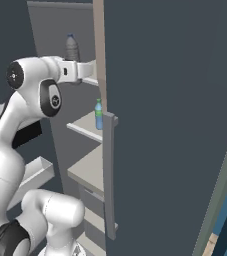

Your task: Take the bottled waters from the counter and place them in the freezer to freeze. Close the freezer door after placing the bottles.

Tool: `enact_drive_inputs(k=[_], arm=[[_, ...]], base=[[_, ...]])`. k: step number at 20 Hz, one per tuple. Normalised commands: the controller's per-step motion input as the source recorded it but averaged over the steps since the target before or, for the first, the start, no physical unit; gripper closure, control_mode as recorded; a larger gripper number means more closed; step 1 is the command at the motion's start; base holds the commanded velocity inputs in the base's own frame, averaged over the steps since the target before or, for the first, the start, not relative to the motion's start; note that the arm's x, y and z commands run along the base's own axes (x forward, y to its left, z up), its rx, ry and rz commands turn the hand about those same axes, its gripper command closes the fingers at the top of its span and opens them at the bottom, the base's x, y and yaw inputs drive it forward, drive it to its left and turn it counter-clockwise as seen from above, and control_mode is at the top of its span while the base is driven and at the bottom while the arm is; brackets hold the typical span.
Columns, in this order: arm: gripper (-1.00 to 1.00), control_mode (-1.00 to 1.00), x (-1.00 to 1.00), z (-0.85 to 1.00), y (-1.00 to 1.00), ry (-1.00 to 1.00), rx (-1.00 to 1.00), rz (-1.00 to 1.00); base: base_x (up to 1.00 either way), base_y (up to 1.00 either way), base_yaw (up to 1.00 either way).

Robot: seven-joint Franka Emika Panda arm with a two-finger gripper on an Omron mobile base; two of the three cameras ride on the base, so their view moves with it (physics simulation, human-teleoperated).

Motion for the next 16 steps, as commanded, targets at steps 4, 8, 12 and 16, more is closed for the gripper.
enact_drive_inputs(k=[4,8,12,16], arm=[[1.00,-1.00,0.33,0.00,0.00,0.02,0.00,0.00],[1.00,-1.00,0.20,0.00,0.00,0.00,0.00,0.00],[1.00,-1.00,0.16,0.00,0.00,0.00,0.00,0.00],[1.00,-1.00,0.10,0.00,0.00,-0.03,0.00,0.00]], base=[[0.00,0.00,0.00],[0.00,0.00,0.00],[0.00,0.00,0.00],[0.00,0.00,0.00]])
